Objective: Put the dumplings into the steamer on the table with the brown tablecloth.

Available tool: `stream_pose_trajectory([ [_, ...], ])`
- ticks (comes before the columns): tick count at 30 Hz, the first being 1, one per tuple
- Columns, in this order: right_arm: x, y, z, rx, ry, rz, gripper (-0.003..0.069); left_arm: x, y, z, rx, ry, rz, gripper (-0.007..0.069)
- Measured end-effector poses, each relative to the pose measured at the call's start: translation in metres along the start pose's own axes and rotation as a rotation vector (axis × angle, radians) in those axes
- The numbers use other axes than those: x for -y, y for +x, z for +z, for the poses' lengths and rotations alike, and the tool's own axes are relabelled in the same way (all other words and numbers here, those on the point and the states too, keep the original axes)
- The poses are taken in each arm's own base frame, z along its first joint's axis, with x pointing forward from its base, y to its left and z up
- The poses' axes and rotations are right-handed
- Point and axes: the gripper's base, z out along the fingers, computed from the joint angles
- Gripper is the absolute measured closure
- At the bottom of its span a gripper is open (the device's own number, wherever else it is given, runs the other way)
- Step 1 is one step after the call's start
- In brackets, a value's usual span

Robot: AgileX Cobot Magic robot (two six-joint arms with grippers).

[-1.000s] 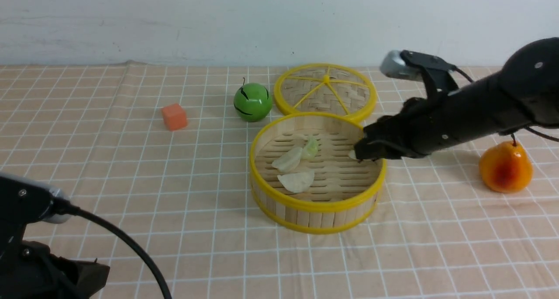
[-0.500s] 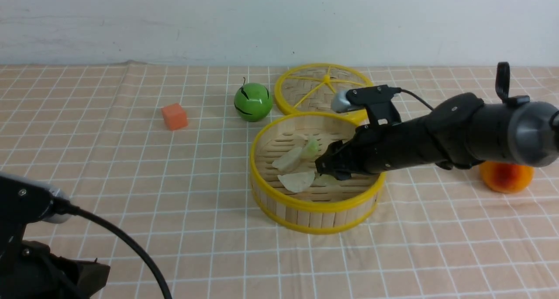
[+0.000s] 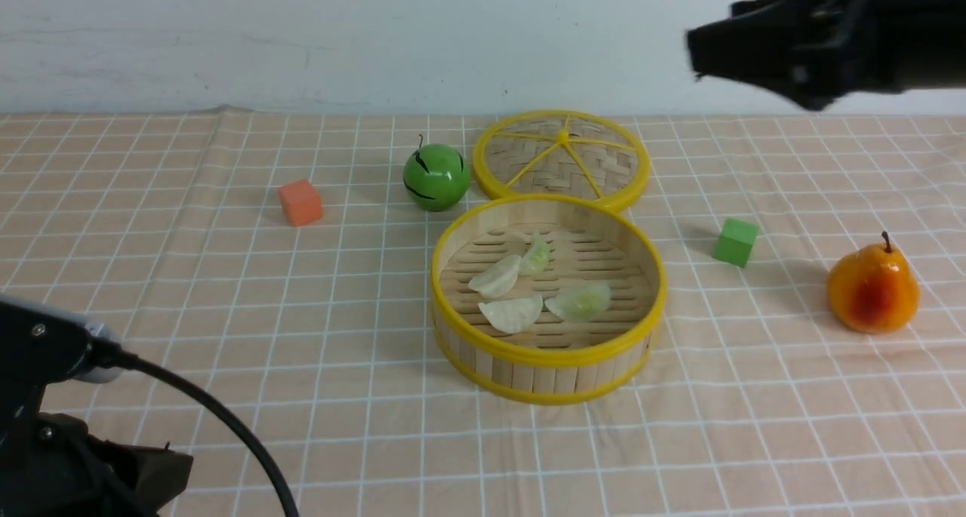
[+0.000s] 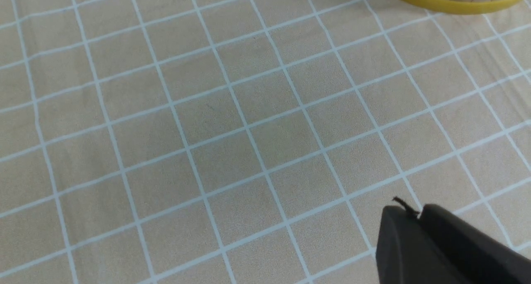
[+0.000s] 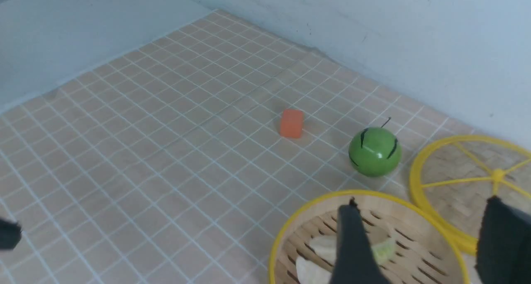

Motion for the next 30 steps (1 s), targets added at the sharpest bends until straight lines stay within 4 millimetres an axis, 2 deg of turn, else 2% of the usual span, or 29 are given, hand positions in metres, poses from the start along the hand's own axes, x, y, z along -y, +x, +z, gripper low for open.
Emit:
stream_pose_trajectory([
  [1,-0.001,-0.001,-0.004,-0.001,0.003,-0.004,0.0319,0.0,0.0,0.0,0.0,0.0,0.0,0.0572],
  [2,-0.009,-0.001,-0.025,-0.008,0.029,-0.015,0.0384,0.0,0.0,0.0,0.0,0.0,0.0,0.057],
  [4,-0.02,0.006,-0.051,-0.015,0.083,-0.024,0.0494,0.0,0.0,0.0,0.0,0.0,0.0,0.0568],
  [6,-0.027,0.014,-0.062,-0.024,0.11,-0.032,0.0554,0.0,0.0,0.0,0.0,0.0,0.0,0.0567],
  [7,-0.033,0.031,-0.071,-0.035,0.148,-0.025,0.0628,0.0,0.0,0.0,0.0,0.0,0.0,0.0564],
  [9,-0.039,0.049,-0.08,-0.022,0.193,-0.015,0.0671,0.0,0.0,0.0,0.0,0.0,0.0,0.0562],
  [13,-0.043,0.108,-0.086,0.026,0.311,0.032,0.0678,0.0,0.0,0.0,0.0,0.0,0.0,0.0555],
  [14,-0.042,0.115,-0.084,0.02,0.319,0.04,0.0678,0.0,0.0,0.0,0.0,0.0,0.0,0.0555],
  [15,-0.043,0.139,-0.083,0.017,0.35,0.055,0.0678,0.0,0.0,0.0,0.0,0.0,0.0,0.0554],
  [17,-0.044,0.159,-0.082,0.008,0.368,0.069,0.0676,0.0,0.0,0.0,0.0,0.0,0.0,0.0553],
  [18,-0.044,0.187,-0.079,-0.026,0.381,0.094,0.0676,0.0,0.0,0.0,0.0,0.0,0.0,0.0552],
  [20,-0.047,0.228,-0.073,-0.106,0.377,0.137,0.0674,0.0,0.0,0.0,0.0,0.0,0.0,0.055],
  [21,-0.048,0.237,-0.072,-0.122,0.376,0.148,0.0673,0.0,0.0,0.0,0.0,0.0,0.0,0.055],
  [22,-0.049,0.257,-0.069,-0.169,0.37,0.176,0.0673,0.0,0.0,0.0,0.0,0.0,0.0,0.055],
  [27,-0.053,0.307,-0.065,-0.277,0.376,0.248,0.0669,0.0,0.0,0.0,-0.001,0.0,0.0,0.055],
  [30,-0.051,0.318,-0.065,-0.259,0.424,0.27,0.0669,0.0,0.0,0.0,-0.001,0.0,0.0,0.0545],
])
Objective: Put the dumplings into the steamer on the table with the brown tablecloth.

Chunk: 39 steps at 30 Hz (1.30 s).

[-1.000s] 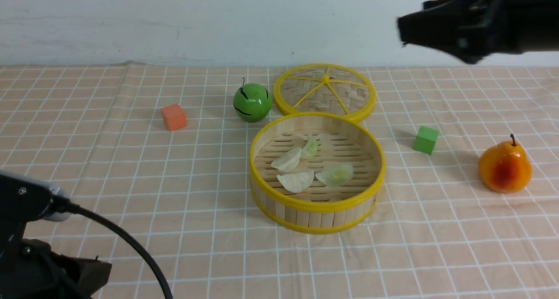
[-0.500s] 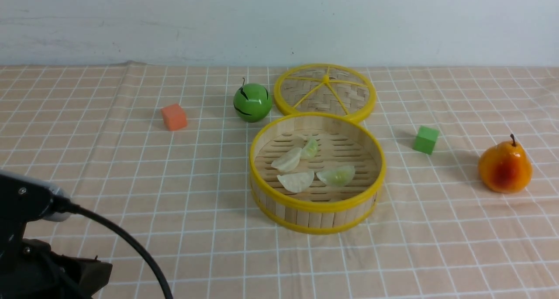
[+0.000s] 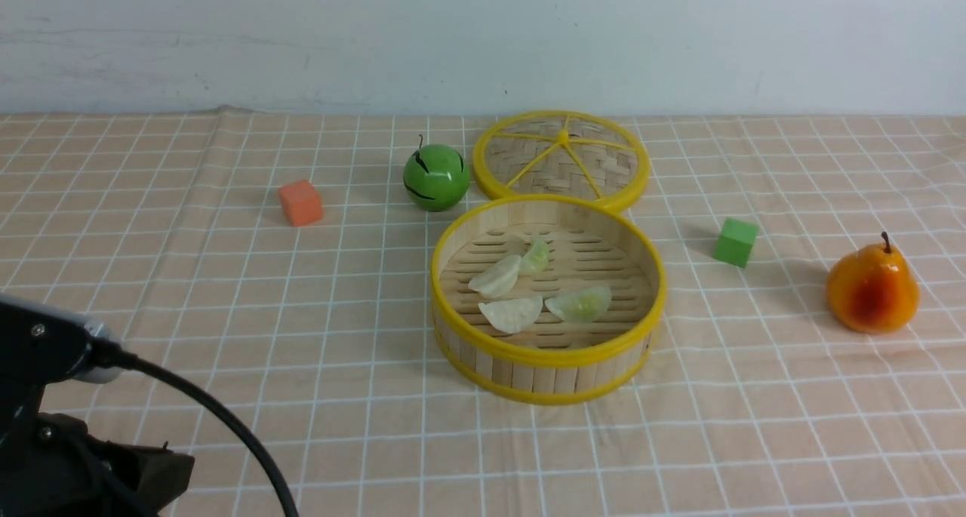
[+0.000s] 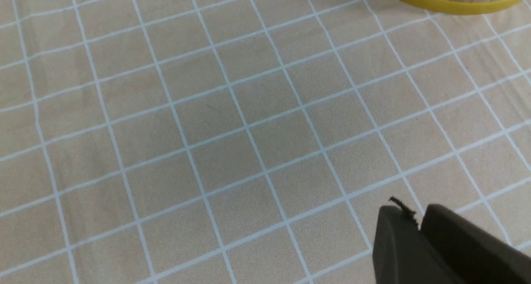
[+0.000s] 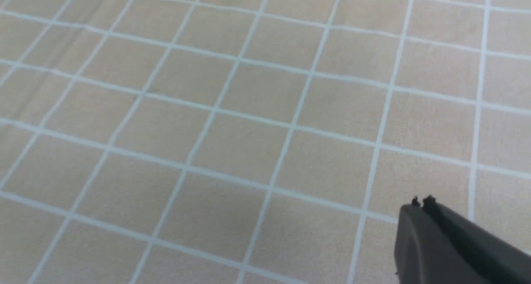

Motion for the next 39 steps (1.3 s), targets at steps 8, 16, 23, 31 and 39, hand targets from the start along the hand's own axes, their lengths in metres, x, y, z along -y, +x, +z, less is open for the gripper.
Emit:
stream_pose_trajectory([
  [8,0.011,-0.013,-0.006,0.208,0.126,-0.003,0.0664,0.0,0.0,0.0,-0.001,0.0,0.0,0.0536],
  [16,0.005,-0.018,-0.035,0.51,0.159,-0.092,0.0659,0.0,0.0,0.0,-0.004,-0.001,0.0,0.0533],
  [23,0.011,0.0,-0.031,0.322,0.279,-0.1,0.0656,0.0,0.001,0.001,-0.007,-0.002,0.0,0.0522],
  [31,0.019,0.002,-0.034,0.295,0.364,-0.007,0.065,0.0,0.002,0.001,-0.011,-0.002,0.001,0.0514],
  [39,0.016,0.001,-0.033,0.301,0.296,-0.012,0.0645,0.0,0.002,0.001,-0.011,-0.002,0.001,0.0508],
])
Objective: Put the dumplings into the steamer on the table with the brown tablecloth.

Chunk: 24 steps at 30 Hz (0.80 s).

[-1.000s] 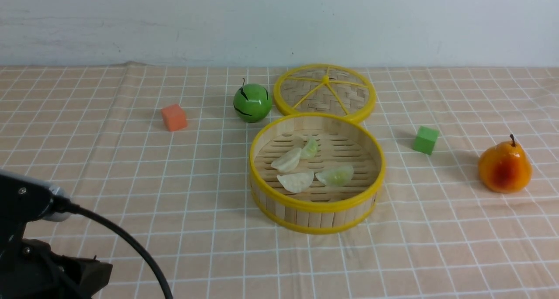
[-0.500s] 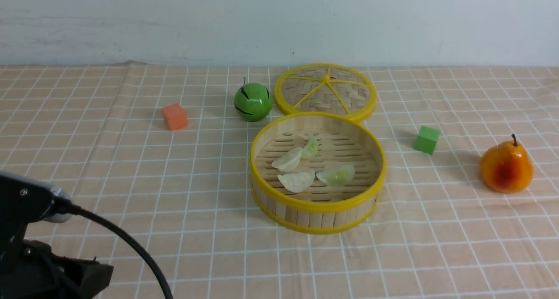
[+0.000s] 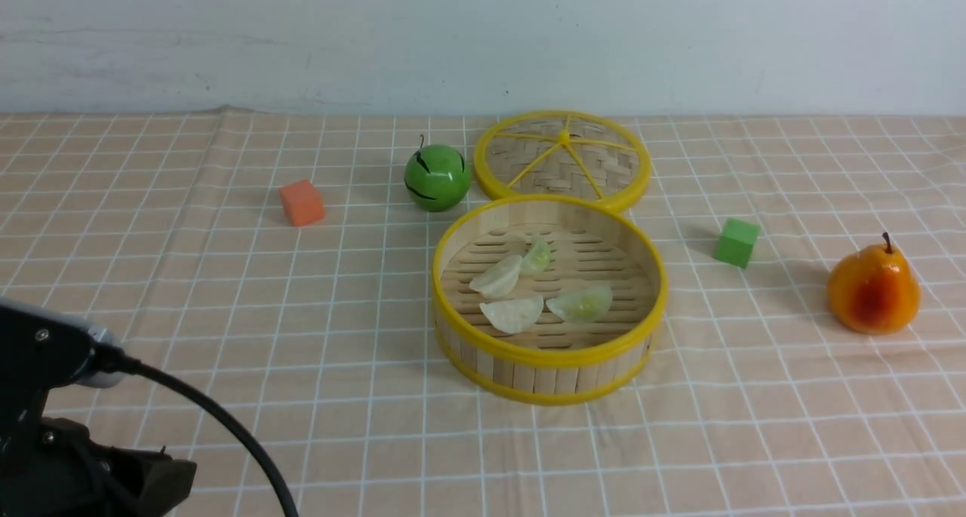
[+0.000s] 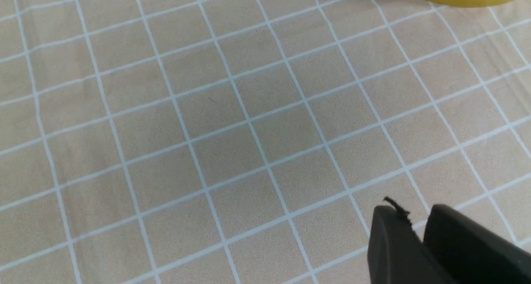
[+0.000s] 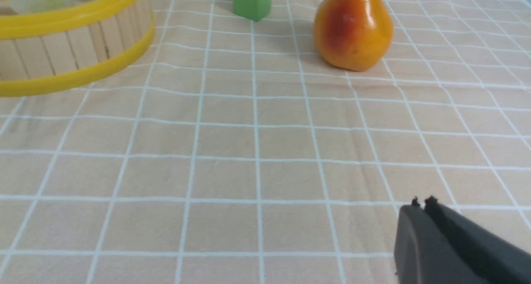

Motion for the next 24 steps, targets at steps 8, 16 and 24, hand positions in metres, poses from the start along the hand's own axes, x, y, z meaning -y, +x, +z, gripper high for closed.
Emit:
stream_pose_trajectory([
  [8,-0.0025,-0.0001,-0.0001,0.001,-0.05,0.039,0.0645,0.0,0.0,0.0,0.0,0.0,0.0,0.0502],
  [16,-0.0011,0.0002,-0.0001,-0.005,-0.035,0.209,0.0644,0.0,0.0,0.0,0.0,0.0,0.0,0.0496],
  [24,-0.0038,0.0001,-0.0003,-0.008,-0.084,0.187,0.0638,0.0,0.0,0.0,0.0,0.0,0.0,0.0488],
])
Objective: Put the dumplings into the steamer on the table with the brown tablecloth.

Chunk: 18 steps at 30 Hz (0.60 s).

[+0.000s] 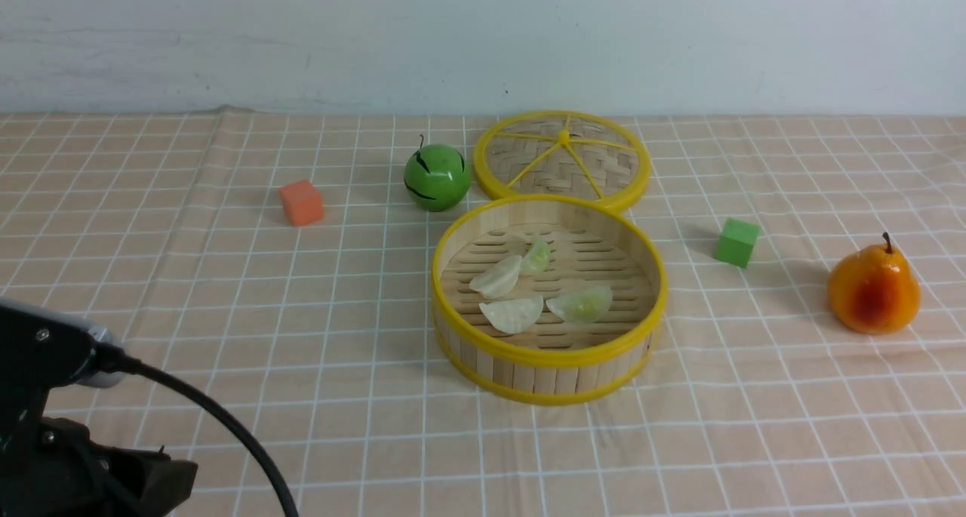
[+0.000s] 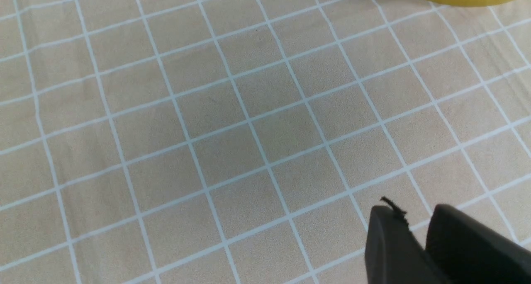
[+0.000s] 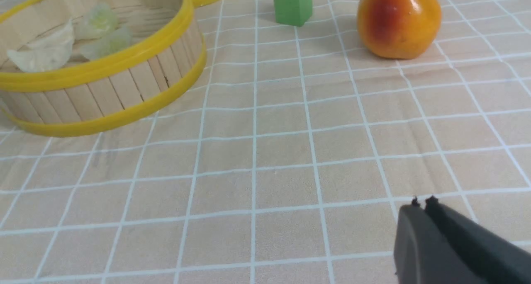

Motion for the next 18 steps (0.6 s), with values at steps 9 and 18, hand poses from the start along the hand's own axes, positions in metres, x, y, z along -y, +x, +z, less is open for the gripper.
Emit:
stream_pose_trajectory([
  [9,-0.0007,0.0,0.0,0.0,-0.009,-0.014,0.0622,0.0,0.0,0.0,0.0,0.0,0.0,0.0477],
  [18,-0.0008,0.0,0.0,0.0,-0.009,-0.016,0.0616,0.0,0.0,0.0,0.0,0.0,0.0,0.0477],
])
